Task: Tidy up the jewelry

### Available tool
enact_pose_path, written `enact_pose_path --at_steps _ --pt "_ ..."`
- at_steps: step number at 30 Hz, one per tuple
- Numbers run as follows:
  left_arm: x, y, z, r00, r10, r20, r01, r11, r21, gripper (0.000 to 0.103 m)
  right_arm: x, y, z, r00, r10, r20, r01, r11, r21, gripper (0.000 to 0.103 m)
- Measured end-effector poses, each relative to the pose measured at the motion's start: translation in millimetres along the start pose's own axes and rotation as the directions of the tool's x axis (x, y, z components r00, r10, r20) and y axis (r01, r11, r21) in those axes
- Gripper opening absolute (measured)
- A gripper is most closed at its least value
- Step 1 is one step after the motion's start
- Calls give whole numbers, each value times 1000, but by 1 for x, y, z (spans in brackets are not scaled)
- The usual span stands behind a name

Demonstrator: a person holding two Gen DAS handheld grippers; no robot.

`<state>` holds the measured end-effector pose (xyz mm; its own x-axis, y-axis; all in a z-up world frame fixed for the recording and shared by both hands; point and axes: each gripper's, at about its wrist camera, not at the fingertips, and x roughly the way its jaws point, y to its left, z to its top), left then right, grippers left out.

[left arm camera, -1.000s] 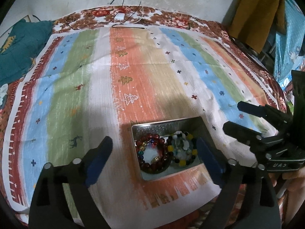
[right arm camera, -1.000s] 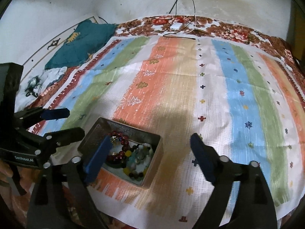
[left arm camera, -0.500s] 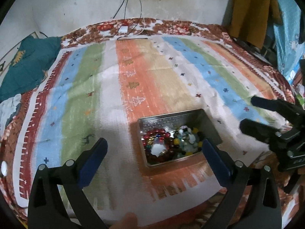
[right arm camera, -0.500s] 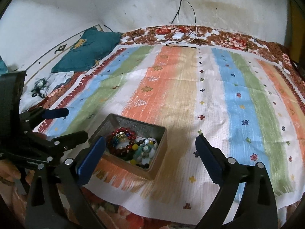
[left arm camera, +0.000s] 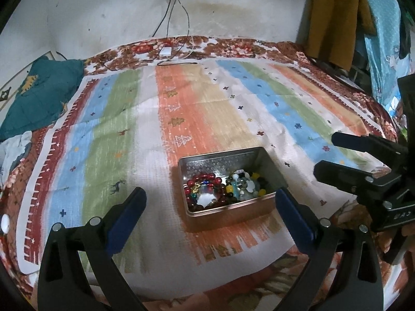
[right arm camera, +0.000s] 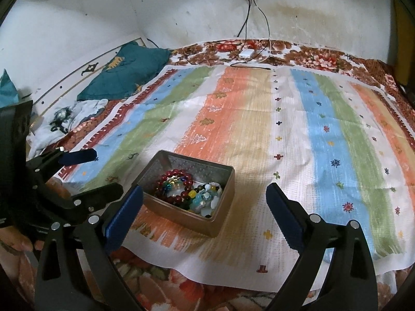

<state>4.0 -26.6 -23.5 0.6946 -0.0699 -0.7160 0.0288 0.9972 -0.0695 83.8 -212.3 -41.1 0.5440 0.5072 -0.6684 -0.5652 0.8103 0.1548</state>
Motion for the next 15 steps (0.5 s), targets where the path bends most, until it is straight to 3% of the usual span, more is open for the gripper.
enact_pose_path --at_steps 15 --pt "-4 -3 -7 1000 -1 4 1 1000 -23 97 -4 2 -4 1000 -5 15 5 1000 -9 96"
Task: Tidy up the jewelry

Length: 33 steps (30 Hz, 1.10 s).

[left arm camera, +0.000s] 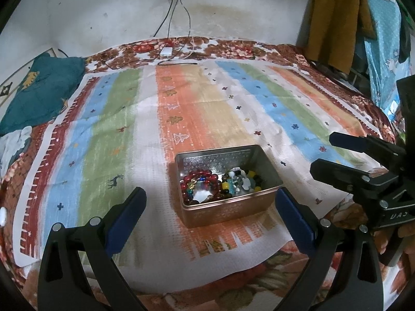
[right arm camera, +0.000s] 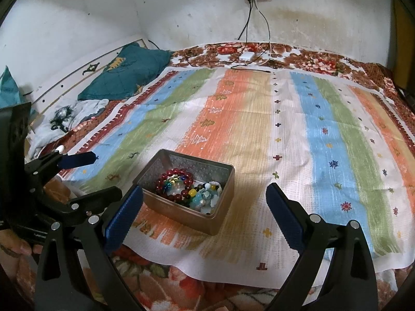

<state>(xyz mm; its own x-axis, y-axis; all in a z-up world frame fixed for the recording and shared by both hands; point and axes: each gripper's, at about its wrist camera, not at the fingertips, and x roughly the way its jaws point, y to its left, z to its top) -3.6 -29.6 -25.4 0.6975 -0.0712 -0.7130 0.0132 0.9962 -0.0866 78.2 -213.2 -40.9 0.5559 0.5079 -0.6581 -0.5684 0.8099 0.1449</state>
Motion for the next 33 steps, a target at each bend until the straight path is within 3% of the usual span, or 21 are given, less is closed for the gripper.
enact_pose_path --at_steps 33 --pt "-1 8 -3 999 -18 -28 17 999 -44 97 0 0 -5 1000 1 -23 -1 1000 9 96"
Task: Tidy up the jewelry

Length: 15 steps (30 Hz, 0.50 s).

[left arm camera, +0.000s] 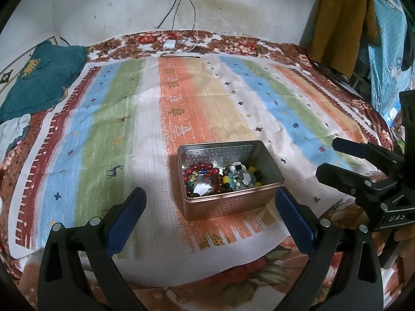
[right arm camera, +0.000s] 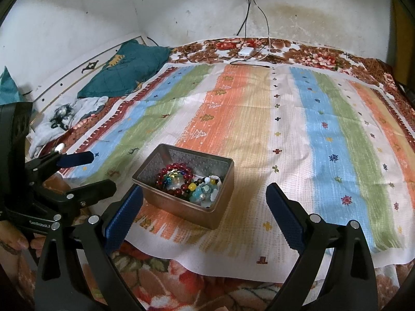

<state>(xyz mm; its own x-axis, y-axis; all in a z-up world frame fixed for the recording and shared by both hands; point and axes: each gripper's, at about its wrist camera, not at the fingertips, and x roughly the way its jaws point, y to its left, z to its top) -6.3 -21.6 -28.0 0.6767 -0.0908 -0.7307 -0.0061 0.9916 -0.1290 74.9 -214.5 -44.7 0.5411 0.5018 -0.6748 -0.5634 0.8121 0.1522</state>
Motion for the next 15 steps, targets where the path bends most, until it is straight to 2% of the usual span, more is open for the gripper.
enact_pose_path --at_steps 15 --pt "3 -1 -1 1000 -1 -19 1 1000 7 97 0 0 0 1000 1 -2 -1 1000 -2 96"
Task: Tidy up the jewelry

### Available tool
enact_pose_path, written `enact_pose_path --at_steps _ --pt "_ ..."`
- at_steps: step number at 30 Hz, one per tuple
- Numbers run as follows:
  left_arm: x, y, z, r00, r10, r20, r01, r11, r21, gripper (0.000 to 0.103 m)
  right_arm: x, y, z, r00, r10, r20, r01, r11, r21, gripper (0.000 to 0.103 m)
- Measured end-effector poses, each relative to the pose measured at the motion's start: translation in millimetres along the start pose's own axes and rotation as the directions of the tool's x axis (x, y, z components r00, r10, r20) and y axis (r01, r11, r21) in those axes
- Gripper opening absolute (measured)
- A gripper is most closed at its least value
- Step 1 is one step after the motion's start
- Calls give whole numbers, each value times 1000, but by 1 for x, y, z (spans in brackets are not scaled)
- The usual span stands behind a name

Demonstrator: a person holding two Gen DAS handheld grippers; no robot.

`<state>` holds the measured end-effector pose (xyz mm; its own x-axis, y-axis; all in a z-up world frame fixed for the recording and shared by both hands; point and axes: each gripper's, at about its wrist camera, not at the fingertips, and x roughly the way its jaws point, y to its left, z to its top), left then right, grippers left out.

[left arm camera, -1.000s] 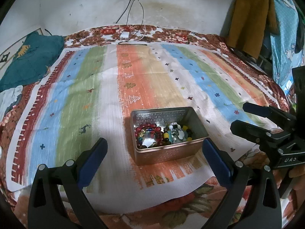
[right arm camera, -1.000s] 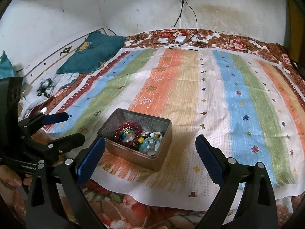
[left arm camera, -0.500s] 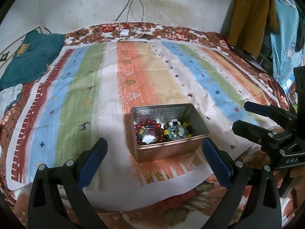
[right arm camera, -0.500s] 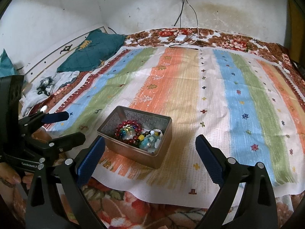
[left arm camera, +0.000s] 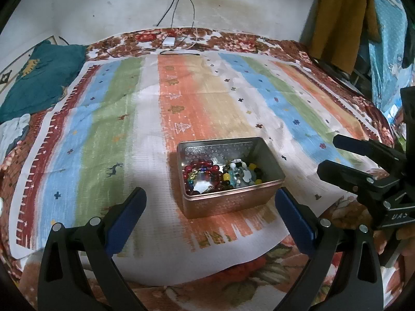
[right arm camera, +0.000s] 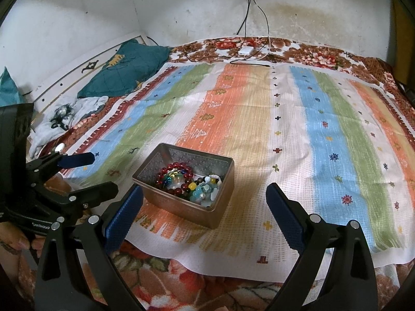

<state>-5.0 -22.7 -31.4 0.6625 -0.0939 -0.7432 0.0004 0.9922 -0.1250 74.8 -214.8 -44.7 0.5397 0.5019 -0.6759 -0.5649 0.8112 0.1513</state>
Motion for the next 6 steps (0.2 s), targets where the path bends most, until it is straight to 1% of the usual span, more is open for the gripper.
enact_pose_path --at_steps 6 --pt "1 0 0 1000 -11 -7 11 1000 3 97 -1 0 -3 1000 0 0 0 1000 1 96"
